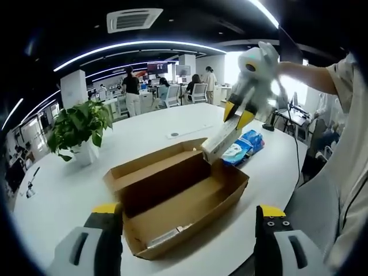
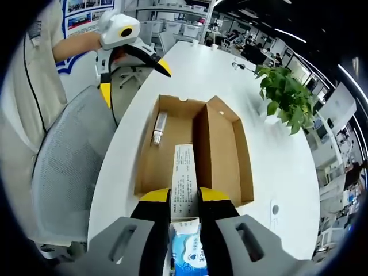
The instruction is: Operate the shoe box by opening the lid, removing the specified soft item, and placing it in the target area until the item is outside and the box remains undamaged.
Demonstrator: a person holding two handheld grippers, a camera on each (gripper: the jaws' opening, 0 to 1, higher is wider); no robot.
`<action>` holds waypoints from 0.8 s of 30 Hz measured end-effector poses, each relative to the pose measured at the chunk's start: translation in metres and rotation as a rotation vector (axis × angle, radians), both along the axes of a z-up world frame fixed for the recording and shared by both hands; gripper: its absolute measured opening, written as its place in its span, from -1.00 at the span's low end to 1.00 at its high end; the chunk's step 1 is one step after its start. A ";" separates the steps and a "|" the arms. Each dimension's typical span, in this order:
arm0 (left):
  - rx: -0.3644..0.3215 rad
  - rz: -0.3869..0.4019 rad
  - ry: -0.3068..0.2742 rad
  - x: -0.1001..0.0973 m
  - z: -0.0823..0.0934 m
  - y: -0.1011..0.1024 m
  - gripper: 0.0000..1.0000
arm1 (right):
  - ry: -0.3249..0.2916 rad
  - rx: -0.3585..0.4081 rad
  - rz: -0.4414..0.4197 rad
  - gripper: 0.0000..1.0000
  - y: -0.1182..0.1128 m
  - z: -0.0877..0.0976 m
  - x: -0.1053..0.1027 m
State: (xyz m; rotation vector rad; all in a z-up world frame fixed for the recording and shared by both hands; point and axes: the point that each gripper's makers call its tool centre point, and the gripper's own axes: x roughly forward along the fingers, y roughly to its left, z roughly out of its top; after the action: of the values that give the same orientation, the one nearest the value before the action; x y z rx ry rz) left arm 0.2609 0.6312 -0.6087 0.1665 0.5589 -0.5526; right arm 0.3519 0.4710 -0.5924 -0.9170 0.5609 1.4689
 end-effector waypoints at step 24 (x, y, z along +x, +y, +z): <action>-0.004 -0.055 0.014 0.017 -0.001 -0.013 0.96 | -0.012 -0.054 -0.136 -0.69 -0.100 0.007 0.057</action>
State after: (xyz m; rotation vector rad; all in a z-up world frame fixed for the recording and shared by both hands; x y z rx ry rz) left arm 0.2777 0.6184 -0.6093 0.1745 0.5679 -0.6083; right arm 0.4088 0.3705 -0.5851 -0.9119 0.6443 1.3306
